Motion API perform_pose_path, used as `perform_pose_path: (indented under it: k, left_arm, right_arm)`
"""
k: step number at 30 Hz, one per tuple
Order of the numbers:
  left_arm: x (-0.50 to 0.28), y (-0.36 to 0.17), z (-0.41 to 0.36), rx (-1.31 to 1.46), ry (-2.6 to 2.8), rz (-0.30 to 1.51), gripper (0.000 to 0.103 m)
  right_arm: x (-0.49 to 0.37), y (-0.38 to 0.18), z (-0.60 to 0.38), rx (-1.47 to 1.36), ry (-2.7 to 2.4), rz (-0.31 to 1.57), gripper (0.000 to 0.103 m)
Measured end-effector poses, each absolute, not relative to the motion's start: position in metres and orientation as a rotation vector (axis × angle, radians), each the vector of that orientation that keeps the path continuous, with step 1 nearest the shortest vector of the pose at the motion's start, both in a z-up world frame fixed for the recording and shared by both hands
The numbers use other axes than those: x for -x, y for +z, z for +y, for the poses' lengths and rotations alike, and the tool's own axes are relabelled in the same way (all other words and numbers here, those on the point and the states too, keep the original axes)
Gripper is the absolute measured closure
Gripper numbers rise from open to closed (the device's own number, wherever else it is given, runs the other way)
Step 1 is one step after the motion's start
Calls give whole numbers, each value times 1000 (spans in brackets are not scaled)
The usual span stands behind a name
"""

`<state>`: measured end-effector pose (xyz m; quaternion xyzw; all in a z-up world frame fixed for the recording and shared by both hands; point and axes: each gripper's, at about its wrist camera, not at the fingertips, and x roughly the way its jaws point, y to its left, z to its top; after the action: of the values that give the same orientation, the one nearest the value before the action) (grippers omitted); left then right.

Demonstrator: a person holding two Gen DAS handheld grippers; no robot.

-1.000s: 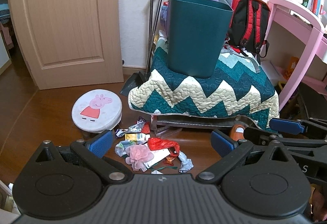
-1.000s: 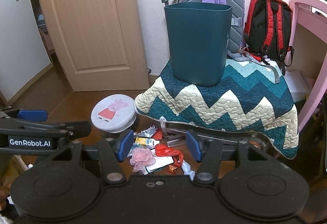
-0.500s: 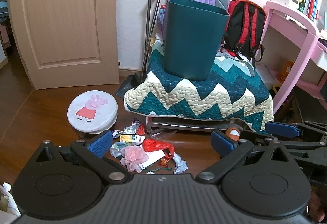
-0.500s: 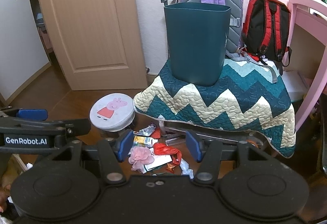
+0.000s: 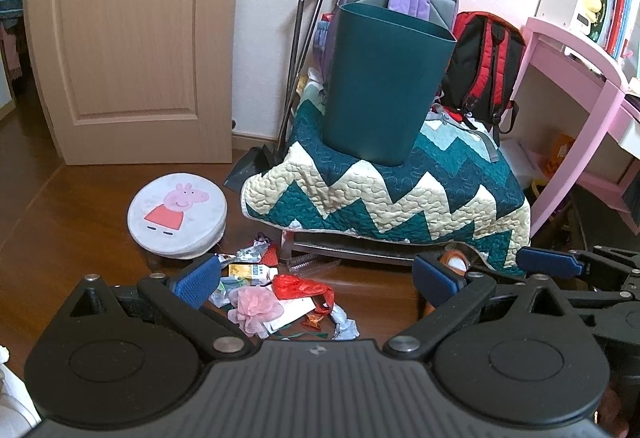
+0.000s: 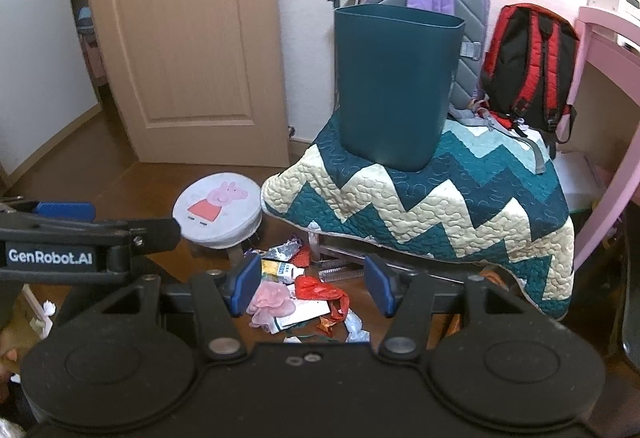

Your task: Collect trash

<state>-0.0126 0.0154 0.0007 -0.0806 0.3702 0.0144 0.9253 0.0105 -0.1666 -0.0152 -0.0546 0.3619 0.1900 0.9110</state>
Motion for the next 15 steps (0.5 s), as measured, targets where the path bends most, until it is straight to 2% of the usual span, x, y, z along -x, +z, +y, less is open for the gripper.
perform_pose_path:
  k: [8, 15]
  left_arm:
    - [-11, -15, 23, 183, 27, 794, 0]
    - [-65, -42, 41, 152, 74, 819, 0]
  right_arm:
    - [-37, -33, -162, 126, 428, 792, 47]
    - [-106, -65, -160, 166, 447, 778, 47]
